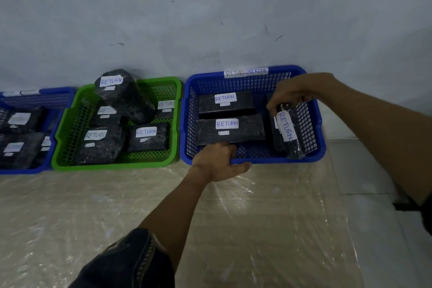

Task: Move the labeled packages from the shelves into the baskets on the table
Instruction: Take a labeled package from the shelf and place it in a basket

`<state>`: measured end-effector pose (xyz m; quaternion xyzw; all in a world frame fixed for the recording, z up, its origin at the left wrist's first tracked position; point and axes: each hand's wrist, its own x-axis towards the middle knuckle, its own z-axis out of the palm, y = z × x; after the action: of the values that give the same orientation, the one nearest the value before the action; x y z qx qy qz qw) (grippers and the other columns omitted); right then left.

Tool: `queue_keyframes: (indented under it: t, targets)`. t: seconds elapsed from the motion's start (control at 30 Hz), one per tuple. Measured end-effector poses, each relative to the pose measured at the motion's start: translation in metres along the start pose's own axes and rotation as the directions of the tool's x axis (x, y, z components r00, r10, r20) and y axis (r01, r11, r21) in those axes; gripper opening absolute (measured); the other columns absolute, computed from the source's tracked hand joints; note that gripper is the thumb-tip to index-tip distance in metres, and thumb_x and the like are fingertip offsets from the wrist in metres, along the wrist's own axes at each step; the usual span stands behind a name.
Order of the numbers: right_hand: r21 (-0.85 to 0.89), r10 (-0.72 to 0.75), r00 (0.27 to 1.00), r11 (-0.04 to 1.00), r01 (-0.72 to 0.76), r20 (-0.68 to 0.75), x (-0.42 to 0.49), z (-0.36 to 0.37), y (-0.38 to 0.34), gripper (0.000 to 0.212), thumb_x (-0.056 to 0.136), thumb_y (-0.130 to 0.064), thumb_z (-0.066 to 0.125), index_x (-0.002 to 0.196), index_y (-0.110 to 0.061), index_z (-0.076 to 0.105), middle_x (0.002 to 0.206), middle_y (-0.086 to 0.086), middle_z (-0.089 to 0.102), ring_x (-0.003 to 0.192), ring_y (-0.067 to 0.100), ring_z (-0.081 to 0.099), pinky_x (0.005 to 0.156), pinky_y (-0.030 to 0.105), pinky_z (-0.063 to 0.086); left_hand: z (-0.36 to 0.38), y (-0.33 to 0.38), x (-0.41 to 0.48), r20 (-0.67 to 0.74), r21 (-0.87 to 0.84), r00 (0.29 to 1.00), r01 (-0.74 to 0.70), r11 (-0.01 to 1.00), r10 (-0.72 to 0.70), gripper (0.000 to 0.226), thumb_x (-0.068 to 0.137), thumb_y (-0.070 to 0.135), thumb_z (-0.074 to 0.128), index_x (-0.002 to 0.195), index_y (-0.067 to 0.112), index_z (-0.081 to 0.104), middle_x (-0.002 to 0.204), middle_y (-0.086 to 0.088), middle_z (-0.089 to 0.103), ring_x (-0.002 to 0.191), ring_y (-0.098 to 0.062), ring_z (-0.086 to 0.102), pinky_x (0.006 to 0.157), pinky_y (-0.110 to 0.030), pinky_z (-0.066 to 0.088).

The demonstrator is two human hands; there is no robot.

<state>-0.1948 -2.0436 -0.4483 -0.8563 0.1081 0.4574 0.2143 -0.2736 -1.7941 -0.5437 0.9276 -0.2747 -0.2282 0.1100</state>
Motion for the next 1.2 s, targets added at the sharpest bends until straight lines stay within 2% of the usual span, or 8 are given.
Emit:
queue_keyframes:
  t: [0.2, 0.33, 0.43, 0.53, 0.63, 0.77, 0.97, 1.2]
  targets:
    - [0.143, -0.112, 0.977, 0.980, 0.139, -0.182, -0.007, -0.002, 0.014, 0.027, 0.075, -0.037, 0.069, 0.078, -0.010, 0.068, 0.069, 0.008, 0.057, 0.053, 0.016, 0.047, 0.046, 0.022, 0.033, -0.001, -0.002, 0.001, -0.008, -0.015, 1.000, -0.017, 1.000, 0.017, 0.063, 0.071, 0.081, 0.040, 0.077, 0.020, 0.054, 0.082, 0.003, 0.058, 0.076, -0.018, 0.056, 0.072, -0.036, 0.051]
    - [0.260, -0.174, 0.961, 0.939, 0.227, -0.214, -0.013, 0.033, 0.023, 0.031, 0.084, -0.033, 0.065, 0.096, -0.005, 0.068, 0.076, 0.006, 0.059, 0.063, 0.015, 0.049, 0.049, 0.021, 0.034, -0.001, -0.002, -0.005, -0.127, -0.017, 0.989, -0.079, 0.997, 0.076, 0.054, 0.076, 0.070, 0.056, 0.079, 0.016, 0.053, 0.082, 0.003, 0.055, 0.076, -0.017, 0.054, 0.067, -0.030, 0.041]
    - [0.278, -0.200, 0.963, 0.929, 0.245, -0.178, -0.010, 0.065, 0.028, 0.029, 0.089, -0.037, 0.060, 0.104, -0.014, 0.067, 0.080, 0.008, 0.059, 0.066, 0.017, 0.049, 0.054, 0.024, 0.034, -0.005, -0.011, -0.012, -0.333, 0.071, 0.924, -0.173, 0.982, 0.187, 0.058, 0.070, 0.072, 0.052, 0.080, 0.016, 0.054, 0.083, 0.003, 0.047, 0.079, -0.017, 0.046, 0.073, -0.033, 0.037]
    - [0.275, -0.206, 0.968, 0.931, 0.239, -0.142, -0.005, 0.088, 0.027, 0.026, 0.092, -0.038, 0.058, 0.106, -0.017, 0.064, 0.082, 0.011, 0.063, 0.064, 0.017, 0.052, 0.055, 0.026, 0.038, -0.015, -0.026, -0.018, -0.427, 0.187, 0.884, -0.122, 0.975, 0.193, 0.076, 0.067, 0.079, 0.045, 0.104, 0.015, 0.058, 0.108, -0.004, 0.052, 0.102, -0.024, 0.048, 0.091, -0.039, 0.035]
    - [0.256, -0.225, 0.967, 0.934, 0.248, -0.118, 0.001, 0.105, 0.025, 0.029, 0.091, -0.042, 0.058, 0.107, -0.017, 0.060, 0.089, 0.013, 0.068, 0.064, 0.016, 0.056, 0.054, 0.028, 0.041, -0.022, -0.041, -0.023, -0.346, 0.221, 0.936, 0.012, 0.975, 0.067, 0.109, 0.064, 0.090, 0.033, 0.143, 0.015, 0.037, 0.155, -0.011, 0.026, 0.145, -0.027, 0.017, 0.118, -0.049, 0.010]
    - [0.257, -0.193, 0.966, 0.938, 0.234, -0.172, 0.004, 0.115, 0.022, 0.031, 0.087, -0.047, 0.061, 0.093, -0.019, 0.052, 0.072, 0.003, 0.062, 0.056, 0.012, 0.054, 0.045, 0.023, 0.036, -0.020, -0.050, -0.025, -0.214, 0.199, 0.976, 0.091, 0.976, -0.048, 0.129, 0.057, 0.098, 0.010, 0.154, 0.014, 0.001, 0.160, -0.008, -0.016, 0.146, -0.019, -0.022, 0.116, -0.045, -0.018]
    - [0.384, -0.150, 0.954, 0.890, 0.244, -0.259, 0.007, 0.113, 0.022, 0.035, 0.085, -0.048, 0.064, 0.095, -0.015, 0.057, 0.071, 0.004, 0.063, 0.053, 0.013, 0.051, 0.044, 0.022, 0.036, -0.011, -0.050, -0.024, -0.211, 0.211, 0.976, 0.105, 0.972, -0.059, 0.131, 0.055, 0.098, -0.001, 0.154, 0.012, -0.001, 0.159, -0.009, -0.019, 0.144, -0.018, -0.027, 0.113, -0.044, -0.024]
    - [0.399, -0.246, 0.822, 0.779, 0.483, -0.514, 0.003, 0.102, 0.010, 0.015, 0.084, -0.020, 0.068, 0.097, -0.013, 0.066, 0.091, -0.001, 0.066, 0.090, 0.018, 0.063, 0.079, 0.029, 0.052, -0.012, -0.048, -0.024, -0.221, 0.216, 0.974, 0.097, 0.971, -0.048, 0.129, 0.057, 0.097, 0.001, 0.154, 0.013, 0.001, 0.159, -0.009, -0.019, 0.144, -0.018, -0.028, 0.110, -0.041, -0.030]
